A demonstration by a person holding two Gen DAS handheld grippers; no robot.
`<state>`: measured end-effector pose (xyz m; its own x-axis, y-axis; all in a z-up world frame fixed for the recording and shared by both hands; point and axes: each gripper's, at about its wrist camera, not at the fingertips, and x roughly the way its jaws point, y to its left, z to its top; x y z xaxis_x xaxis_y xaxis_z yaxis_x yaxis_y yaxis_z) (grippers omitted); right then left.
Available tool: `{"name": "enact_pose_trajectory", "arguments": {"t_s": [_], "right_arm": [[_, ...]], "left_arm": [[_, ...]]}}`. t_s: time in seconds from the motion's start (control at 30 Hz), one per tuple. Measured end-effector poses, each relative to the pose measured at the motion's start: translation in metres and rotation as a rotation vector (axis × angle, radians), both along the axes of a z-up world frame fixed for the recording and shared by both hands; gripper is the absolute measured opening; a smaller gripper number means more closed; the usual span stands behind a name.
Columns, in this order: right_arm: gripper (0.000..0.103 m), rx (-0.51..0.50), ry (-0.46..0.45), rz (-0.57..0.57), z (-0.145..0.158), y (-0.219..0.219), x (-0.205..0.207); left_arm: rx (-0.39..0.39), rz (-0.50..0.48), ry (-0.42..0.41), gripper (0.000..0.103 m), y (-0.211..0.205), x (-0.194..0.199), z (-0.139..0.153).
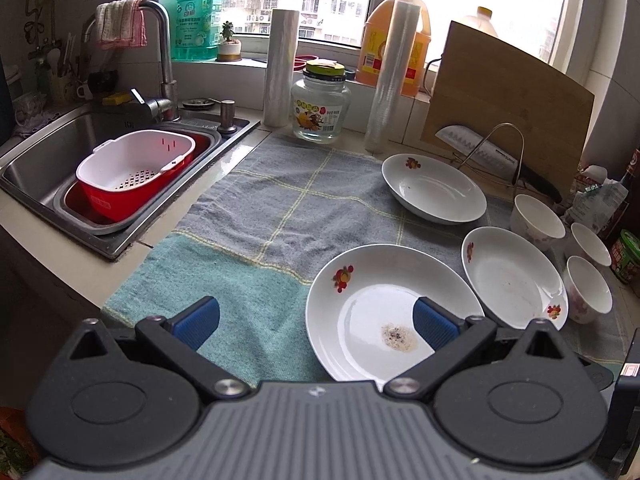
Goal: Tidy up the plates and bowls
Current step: 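Close the left tool fingers on the rim of the residue plate, then lift the residue plate off the towel with the left tool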
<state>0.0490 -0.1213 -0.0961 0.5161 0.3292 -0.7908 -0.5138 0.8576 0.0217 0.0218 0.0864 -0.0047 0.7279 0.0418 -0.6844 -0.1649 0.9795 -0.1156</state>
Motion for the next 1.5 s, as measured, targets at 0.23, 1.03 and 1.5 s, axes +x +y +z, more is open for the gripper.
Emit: {"name": "enact_pose_trajectory", "arguments": {"t_s": [0.23,1.03,1.5], "right_arm": [[0.103,0.001,-0.021,0.08,-0.006,0.014,0.009],[0.103,0.011,-0.076,0.197,-0.011,0.032,0.017],[0.103,0.004,-0.079,0.131,-0.012,0.034,0.01]], "left_arm": [[0.007,-0.003,0.025,0.102,0.005,0.017,-0.005],[-0.018,-0.472,0.224,0.102,-0.012,0.122,-0.051],[-0.041,-0.794,0.381,0.102,-0.014,0.164,-0.083]]}}
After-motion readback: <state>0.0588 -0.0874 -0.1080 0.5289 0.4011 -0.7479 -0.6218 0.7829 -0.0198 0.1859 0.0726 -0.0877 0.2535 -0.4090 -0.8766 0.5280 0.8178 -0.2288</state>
